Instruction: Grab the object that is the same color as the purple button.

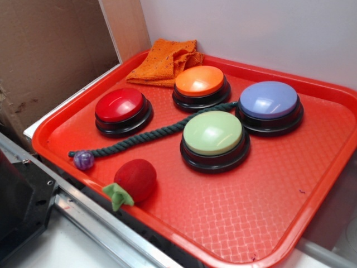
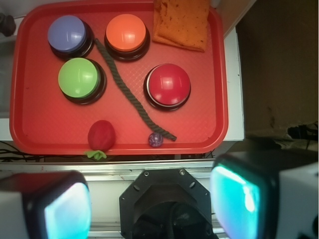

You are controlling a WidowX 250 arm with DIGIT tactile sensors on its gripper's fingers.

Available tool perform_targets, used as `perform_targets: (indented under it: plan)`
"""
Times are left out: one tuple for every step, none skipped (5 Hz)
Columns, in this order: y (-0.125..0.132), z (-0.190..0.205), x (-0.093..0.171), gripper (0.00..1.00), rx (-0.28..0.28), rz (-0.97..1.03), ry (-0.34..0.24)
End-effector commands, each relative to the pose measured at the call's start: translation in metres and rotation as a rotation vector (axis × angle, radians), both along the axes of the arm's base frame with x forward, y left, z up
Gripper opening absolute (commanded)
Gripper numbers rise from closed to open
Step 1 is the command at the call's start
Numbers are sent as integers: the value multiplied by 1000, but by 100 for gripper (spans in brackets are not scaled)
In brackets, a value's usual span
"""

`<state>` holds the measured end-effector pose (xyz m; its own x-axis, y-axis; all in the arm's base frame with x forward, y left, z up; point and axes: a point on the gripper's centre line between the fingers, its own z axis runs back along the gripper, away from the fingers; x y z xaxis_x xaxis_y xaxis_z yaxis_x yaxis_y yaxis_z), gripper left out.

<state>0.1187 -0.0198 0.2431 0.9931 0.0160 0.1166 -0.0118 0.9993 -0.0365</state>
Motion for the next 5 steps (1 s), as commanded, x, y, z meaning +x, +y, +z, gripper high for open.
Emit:
perform_targets:
  plan:
    - [0,0,0,100,0,0,0]
    - [2,-20,8,100,-13,30,-37]
    - [5,-39,14,100,-13,28,-48]
    - [12,-75,26,100,-1,90,-62]
    - [19,-97,31,100,-18,113,-10]
